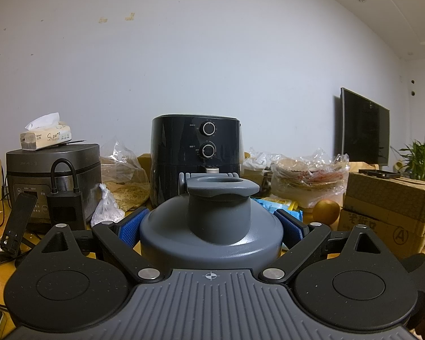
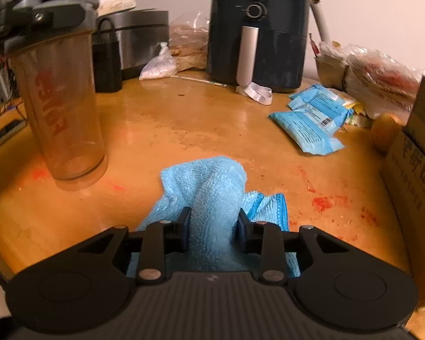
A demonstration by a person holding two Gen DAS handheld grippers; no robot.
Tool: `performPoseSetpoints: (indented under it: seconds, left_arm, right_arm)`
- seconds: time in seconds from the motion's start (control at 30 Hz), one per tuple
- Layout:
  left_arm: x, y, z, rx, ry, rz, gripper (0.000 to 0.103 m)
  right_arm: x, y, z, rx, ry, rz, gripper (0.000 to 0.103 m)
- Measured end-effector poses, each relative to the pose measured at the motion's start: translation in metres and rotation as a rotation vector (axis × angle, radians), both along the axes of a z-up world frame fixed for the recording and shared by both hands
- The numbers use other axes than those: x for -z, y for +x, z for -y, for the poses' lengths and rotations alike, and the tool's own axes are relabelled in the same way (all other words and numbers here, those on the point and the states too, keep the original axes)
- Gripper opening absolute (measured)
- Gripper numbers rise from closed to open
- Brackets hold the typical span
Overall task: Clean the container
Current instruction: 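Close the right gripper on the middle of the blue cloth, then lift the blue cloth with the right gripper toward the held bottle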
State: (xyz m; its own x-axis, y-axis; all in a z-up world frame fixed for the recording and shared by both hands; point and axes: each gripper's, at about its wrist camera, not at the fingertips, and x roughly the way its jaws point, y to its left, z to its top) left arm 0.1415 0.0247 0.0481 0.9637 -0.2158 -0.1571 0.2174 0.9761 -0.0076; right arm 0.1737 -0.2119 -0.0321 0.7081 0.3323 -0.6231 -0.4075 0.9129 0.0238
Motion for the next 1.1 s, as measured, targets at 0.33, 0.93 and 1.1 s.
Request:
performPoseSetpoints:
  seconds: [0.33, 0.93, 1.1]
  left_arm:
    - [0.001, 0.000, -0.001, 0.000, -0.001, -0.002, 0.095]
    - [0.001, 0.000, -0.001, 0.000, -0.001, -0.003, 0.095]
    - [0.001, 0.000, 0.000, -0.001, -0.002, -0.006, 0.095]
  right_arm:
    - [0.002, -0.003, -0.001, 0.019, 0.001, 0.020, 0.040]
    - [0.000, -0.013, 0.008, 0.038, 0.059, 0.105, 0.011]
    - [-0.001, -0.017, 0.011, 0.042, 0.080, 0.133, 0.011]
